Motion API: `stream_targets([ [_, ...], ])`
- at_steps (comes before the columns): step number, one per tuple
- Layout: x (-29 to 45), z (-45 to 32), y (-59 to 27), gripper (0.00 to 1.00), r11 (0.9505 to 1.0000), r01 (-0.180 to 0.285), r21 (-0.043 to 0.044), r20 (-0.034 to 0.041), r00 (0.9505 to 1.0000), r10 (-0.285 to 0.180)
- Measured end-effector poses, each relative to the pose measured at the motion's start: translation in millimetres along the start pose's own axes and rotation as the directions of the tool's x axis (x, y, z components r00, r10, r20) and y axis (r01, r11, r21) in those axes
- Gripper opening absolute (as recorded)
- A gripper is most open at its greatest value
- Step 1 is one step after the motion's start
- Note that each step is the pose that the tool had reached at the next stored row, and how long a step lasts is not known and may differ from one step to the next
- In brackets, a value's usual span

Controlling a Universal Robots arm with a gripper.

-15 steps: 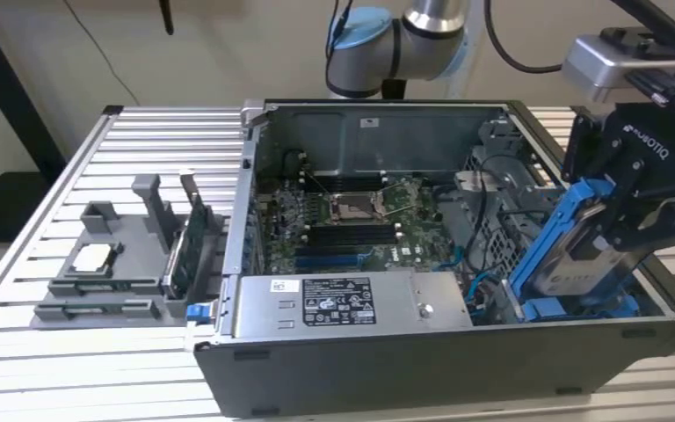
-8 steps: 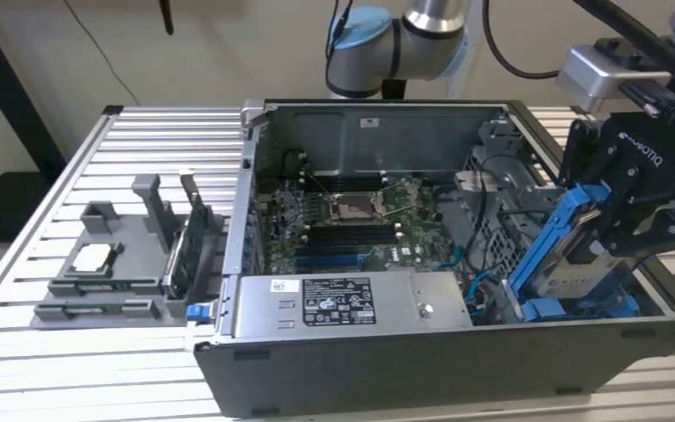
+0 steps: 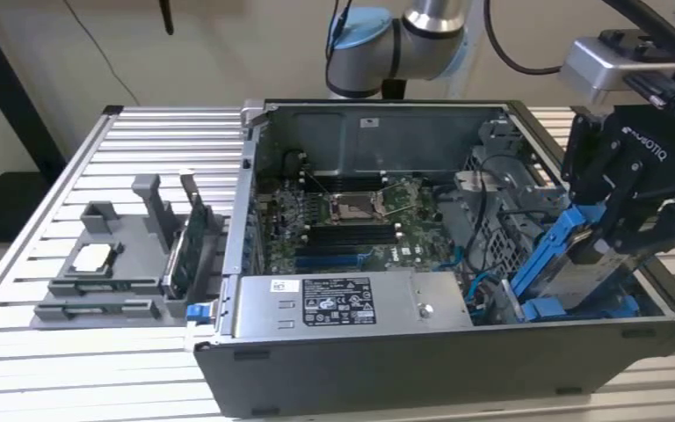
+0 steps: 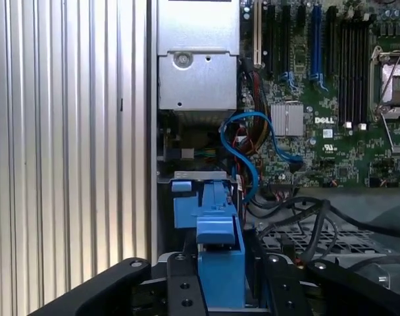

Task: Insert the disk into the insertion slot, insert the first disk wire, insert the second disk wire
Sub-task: 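Insert the disk into the insertion slot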

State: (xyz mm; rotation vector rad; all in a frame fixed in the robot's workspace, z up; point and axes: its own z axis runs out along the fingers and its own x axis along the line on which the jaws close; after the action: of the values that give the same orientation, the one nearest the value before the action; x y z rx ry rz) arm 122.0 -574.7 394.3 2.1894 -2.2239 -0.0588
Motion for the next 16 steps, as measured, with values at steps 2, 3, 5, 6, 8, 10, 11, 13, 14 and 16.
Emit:
stream_targets([
  [2,0.0,0.0,0.0,0.40,1.0000,0.000,-0.0001,0.0002,1.0000,0.000],
  [3,0.0,-0.1,0.0,0.40,1.0000,0.000,-0.0001,0.0001,1.0000,0.000],
  [5,-0.1,-0.1,0.0,0.42,1.0000,0.000,-0.0001,-0.0001,1.0000,0.000],
  [6,0.0,-0.1,0.0,0.48,1.0000,0.000,-0.0001,-0.0002,1.0000,0.000],
  [8,0.0,-0.1,0.0,0.54,1.0000,0.000,0.0000,-0.0003,1.0000,0.000],
  [10,0.0,-0.1,0.0,0.60,1.0000,0.000,-0.0001,-0.0003,1.0000,0.000],
  [11,-0.1,0.0,0.0,0.60,1.0000,0.000,0.0000,-0.0002,1.0000,0.000],
  [13,0.0,0.1,0.0,0.58,1.0000,0.000,-0.0001,-0.0003,1.0000,0.000],
  [14,0.0,0.2,0.0,0.52,1.0000,0.000,0.0000,-0.0001,1.0000,0.000],
  [16,0.0,0.2,0.0,0.45,1.0000,0.000,-0.0001,-0.0001,1.0000,0.000],
])
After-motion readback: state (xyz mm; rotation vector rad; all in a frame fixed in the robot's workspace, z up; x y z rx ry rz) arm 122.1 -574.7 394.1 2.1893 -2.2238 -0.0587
